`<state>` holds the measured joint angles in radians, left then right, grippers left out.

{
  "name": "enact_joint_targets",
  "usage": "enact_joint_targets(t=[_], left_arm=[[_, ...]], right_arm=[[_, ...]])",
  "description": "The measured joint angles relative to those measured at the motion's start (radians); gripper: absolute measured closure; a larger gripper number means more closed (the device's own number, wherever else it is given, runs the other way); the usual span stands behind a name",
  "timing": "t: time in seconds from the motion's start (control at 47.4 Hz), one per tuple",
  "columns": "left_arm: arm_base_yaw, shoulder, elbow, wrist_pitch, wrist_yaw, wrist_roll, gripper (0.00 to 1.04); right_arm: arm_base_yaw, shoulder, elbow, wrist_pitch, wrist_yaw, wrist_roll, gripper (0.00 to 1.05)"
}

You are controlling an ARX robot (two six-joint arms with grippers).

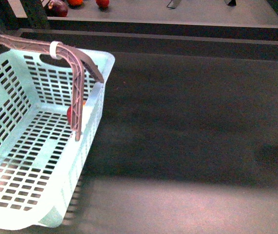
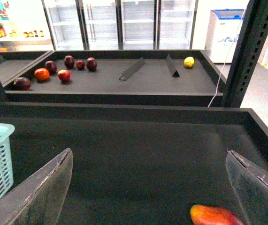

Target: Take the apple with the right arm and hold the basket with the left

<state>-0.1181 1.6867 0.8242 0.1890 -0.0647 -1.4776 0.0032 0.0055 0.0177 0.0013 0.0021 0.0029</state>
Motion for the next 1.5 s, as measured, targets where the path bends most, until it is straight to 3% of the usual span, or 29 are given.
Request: enact_joint_targets(t=[0.464,0.801,0.991,1.287,1.329,1.413,1.498], left_arm=[[0.013,-0.062,-0.099,-0.027,0.008,-0.035,0.96],[0.002,-0.161,-0.105,-0.154,-0.015,-0.053,0.40],[0.002,-0.289,-0.105,-0.299,-0.040,-0.054,0.07],[-0.010,-0.491,-0.114,-0.431,-0.060,-0.016,0.07],[-0.010,-0.494,-0.156,-0.320,-0.060,0.084,0.11],[0.001,-0.520,-0.385,0.215,-0.041,0.552,0.29],[0.016,-0.579,-0.516,0.537,-0.032,1.009,0.46]], right_arm=[[0.000,0.000,0.000,0.000,0.000,0.000,0.09],[0.000,0.000,0.000,0.000,0.000,0.000,0.09],[0.000,0.000,0.000,0.000,0.000,0.000,0.09],[0.000,0.000,0.000,0.000,0.000,0.000,0.09],[0.000,0.000,0.000,0.000,0.000,0.000,0.09],[0.000,0.000,0.000,0.000,0.000,0.000,0.09],[0.000,0.000,0.000,0.000,0.000,0.000,0.09]])
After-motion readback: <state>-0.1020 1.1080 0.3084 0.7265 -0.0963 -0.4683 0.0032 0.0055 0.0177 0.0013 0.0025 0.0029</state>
